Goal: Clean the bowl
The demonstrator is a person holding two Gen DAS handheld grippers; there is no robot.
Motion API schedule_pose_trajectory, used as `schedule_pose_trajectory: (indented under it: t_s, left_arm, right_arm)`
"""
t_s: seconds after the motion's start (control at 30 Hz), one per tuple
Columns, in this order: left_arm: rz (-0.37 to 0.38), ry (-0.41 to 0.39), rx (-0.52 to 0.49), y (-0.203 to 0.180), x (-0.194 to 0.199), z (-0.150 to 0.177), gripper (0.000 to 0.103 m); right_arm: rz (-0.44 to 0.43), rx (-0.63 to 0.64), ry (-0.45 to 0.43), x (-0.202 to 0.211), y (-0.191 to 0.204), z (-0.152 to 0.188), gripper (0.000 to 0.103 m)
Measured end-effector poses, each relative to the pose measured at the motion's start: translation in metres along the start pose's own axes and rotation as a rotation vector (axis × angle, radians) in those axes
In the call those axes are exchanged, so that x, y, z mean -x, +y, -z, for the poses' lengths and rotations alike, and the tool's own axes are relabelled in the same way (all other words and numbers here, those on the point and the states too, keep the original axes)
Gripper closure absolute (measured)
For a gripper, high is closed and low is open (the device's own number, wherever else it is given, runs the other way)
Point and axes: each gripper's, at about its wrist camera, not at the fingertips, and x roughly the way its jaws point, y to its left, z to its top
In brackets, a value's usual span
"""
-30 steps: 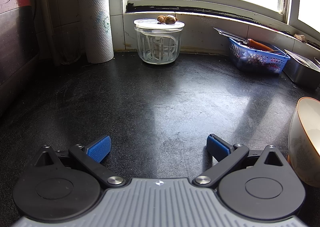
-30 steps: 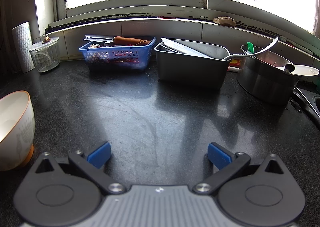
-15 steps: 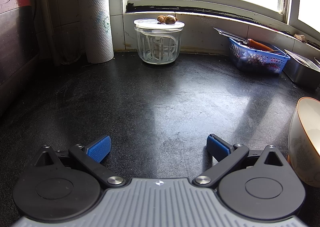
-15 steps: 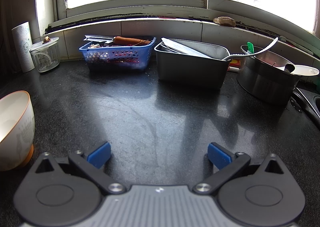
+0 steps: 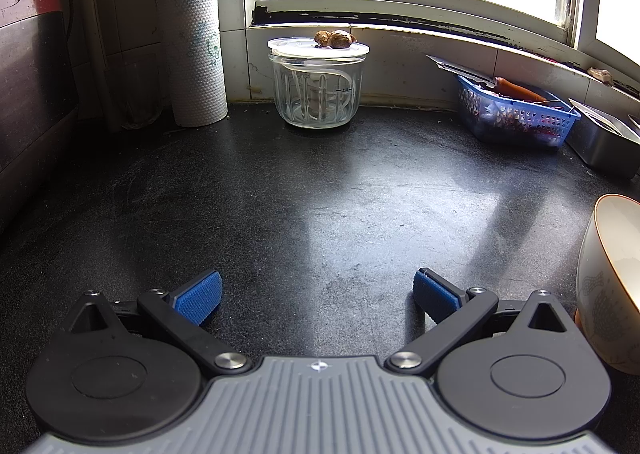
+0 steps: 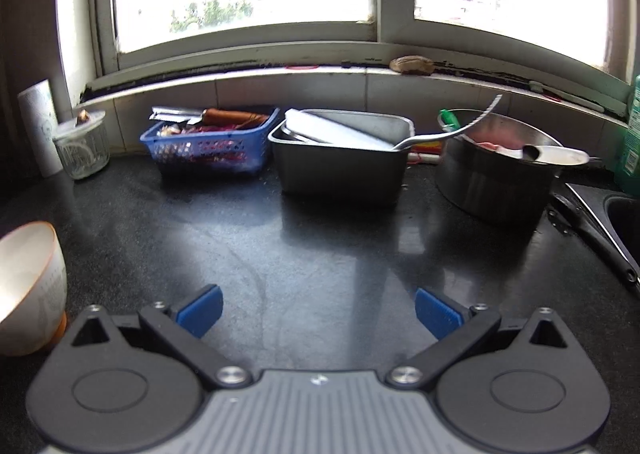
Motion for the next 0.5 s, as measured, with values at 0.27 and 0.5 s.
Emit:
schedule_pose_trajectory:
  t_s: [0.27, 0.5]
  left_arm:
    - [0.000, 0.000, 0.000, 0.000, 0.000, 0.000, 0.000]
    - [0.000, 0.000, 0.000, 0.000, 0.000, 0.000, 0.000]
  right_arm:
    - [0.071, -0.074, -0.036, 0.041, -0.069, 0.013, 0.000]
    - [0.089, -0.089, -0.005, 0.028, -0.081, 0.028, 0.000]
